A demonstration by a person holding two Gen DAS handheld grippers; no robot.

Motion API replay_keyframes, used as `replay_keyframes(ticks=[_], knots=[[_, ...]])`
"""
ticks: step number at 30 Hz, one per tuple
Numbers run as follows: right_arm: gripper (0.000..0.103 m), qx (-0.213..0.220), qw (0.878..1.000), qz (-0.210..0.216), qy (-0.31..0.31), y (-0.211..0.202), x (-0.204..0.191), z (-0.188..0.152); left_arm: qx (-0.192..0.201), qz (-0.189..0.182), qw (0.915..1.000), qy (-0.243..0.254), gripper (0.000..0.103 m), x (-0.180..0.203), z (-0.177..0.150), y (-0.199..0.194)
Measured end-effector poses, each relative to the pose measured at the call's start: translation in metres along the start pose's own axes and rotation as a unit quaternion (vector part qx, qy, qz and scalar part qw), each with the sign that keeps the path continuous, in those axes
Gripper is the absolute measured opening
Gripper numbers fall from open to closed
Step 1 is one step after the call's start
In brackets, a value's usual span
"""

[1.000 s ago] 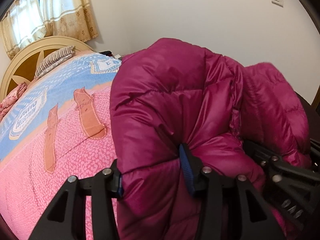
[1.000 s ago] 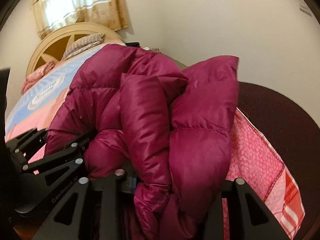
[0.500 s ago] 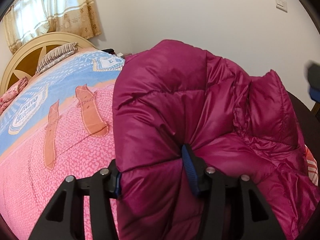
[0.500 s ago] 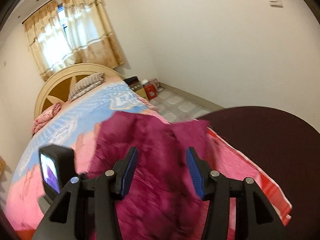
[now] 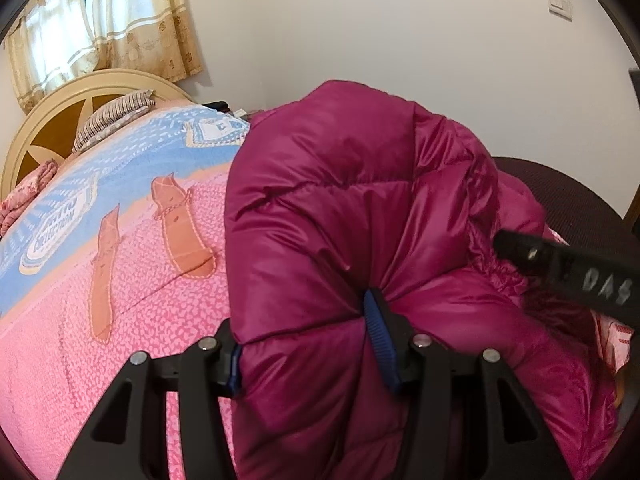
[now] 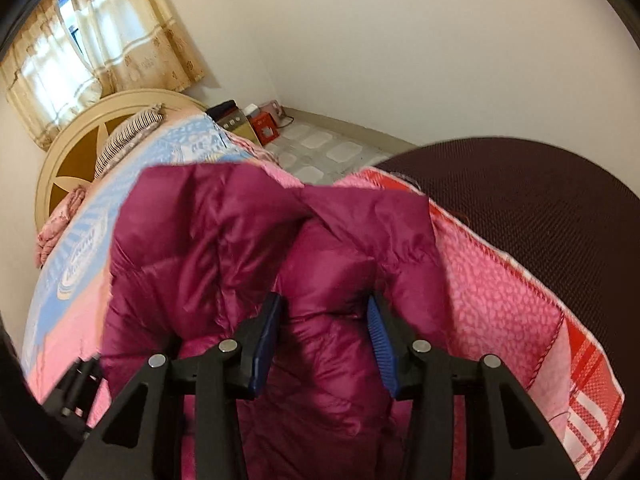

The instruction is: Fold large clothes

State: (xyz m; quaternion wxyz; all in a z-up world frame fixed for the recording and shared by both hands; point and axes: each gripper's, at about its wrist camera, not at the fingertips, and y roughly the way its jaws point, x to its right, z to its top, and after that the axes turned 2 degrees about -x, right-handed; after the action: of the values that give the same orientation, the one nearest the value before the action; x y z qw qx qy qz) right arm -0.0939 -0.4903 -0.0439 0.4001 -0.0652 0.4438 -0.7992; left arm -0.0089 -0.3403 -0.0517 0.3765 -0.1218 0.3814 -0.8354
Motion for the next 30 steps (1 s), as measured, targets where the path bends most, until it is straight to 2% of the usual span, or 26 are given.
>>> replay_keyframes(ticks=[4,10,14,19,23,30], knots=[[0.045,0.007,1.000,-0.013,-0.006,0.016,-0.003,-0.005,-0.003,-0.005,0.9999,-0.012,0.057,-0.002,0.004,0.007],[0.045,0.031,0.997,-0.053,-0.036,0.029,-0.015,-0.005,-0.006,0.006,0.9999,-0.014,0.059,0.002,0.013,0.016],[0.047,0.037,0.997,-0.061,-0.037,0.030,-0.015,-0.006,-0.008,-0.014,0.9997,-0.019,0.060,-0.004,0.012,0.016],[0.049,0.036,0.994,-0.085,-0.058,0.023,-0.022,-0.011,-0.010,-0.025,0.9996,-0.010,0.071,-0.016,0.007,0.001],[0.050,0.043,0.993,-0.093,-0.063,-0.003,-0.024,-0.019,0.002,-0.017,0.9998,0.012,0.073,-0.018,0.000,-0.021],[0.051,0.090,0.992,-0.070,-0.061,-0.079,-0.026,-0.057,0.031,0.000,0.9994,0.014,0.088,-0.026,-0.015,-0.052]])
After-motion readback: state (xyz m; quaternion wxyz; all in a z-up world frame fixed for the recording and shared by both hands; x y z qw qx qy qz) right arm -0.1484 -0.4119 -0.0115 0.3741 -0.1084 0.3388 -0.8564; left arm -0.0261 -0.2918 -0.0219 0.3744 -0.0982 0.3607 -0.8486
